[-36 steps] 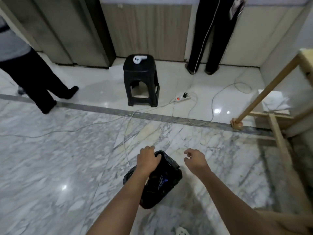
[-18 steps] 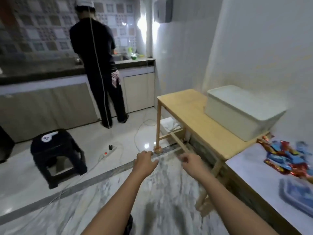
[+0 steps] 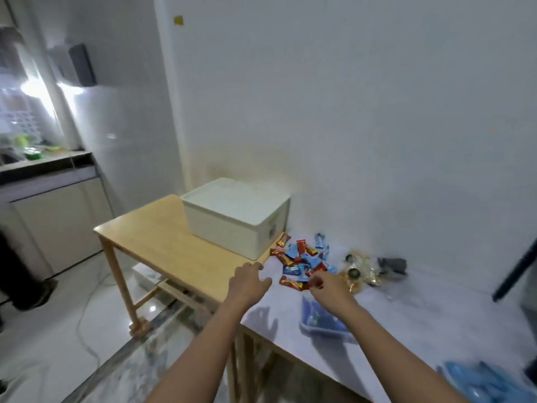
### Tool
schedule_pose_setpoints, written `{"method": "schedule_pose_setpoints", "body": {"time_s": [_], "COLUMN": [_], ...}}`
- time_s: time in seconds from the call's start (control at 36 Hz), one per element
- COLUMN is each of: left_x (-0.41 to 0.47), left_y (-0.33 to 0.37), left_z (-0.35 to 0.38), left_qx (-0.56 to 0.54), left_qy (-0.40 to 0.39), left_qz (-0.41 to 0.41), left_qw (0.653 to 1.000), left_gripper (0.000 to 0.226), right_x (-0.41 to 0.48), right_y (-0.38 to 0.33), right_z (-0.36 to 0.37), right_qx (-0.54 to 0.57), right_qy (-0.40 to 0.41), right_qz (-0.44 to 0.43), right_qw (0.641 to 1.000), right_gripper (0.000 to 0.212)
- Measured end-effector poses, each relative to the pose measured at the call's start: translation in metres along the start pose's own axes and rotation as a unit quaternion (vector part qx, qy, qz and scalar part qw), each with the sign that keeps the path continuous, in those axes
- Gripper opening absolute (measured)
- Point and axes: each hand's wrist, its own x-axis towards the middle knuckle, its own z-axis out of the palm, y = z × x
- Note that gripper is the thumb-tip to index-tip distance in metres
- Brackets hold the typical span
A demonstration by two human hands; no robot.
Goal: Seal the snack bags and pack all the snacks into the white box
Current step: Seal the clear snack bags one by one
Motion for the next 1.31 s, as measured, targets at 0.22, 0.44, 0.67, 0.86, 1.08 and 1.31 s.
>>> {"method": "schedule_pose_setpoints", "body": {"time_s": [0.22, 0.44, 0.67, 0.86, 1.08, 1.31], "left_x": [0.046, 0.084, 0.161, 0.235, 0.278, 0.289], "left_y": [0.093, 0.124, 0.145, 0.161, 0.167, 0.158], "left_z": [0.083, 0.153, 0.198, 0.224, 0.254, 0.238], "left_qx": [-0.005, 0.027, 0.019, -0.009, -0.131, -0.321], "left_qy": [-0.059, -0.146, -0.202, -0.230, -0.255, -0.197], "left_qz": [0.068, 0.130, 0.168, 0.179, 0.136, 0.092], "left_qw": [0.996, 0.980, 0.965, 0.957, 0.948, 0.922], "left_gripper": [0.047, 0.048, 0.051, 0.059, 0.043, 0.008], "right_x": [0.021, 0.030, 0.082, 0.148, 0.189, 0.203], "right_y": [0.102, 0.182, 0.222, 0.220, 0.219, 0.216], "right_z": [-0.067, -0.080, -0.053, -0.035, -0.013, -0.029], "right_qx": [0.035, 0.081, 0.109, 0.140, 0.219, 0.223], "right_qy": [0.081, 0.131, 0.163, 0.173, 0.184, 0.214], "right_qz": [0.074, 0.181, 0.252, 0.316, 0.350, 0.298], "right_qw": [0.993, 0.971, 0.948, 0.922, 0.892, 0.903], "right_gripper": [0.022, 0.031, 0.027, 0.023, 0.019, 0.010]}}
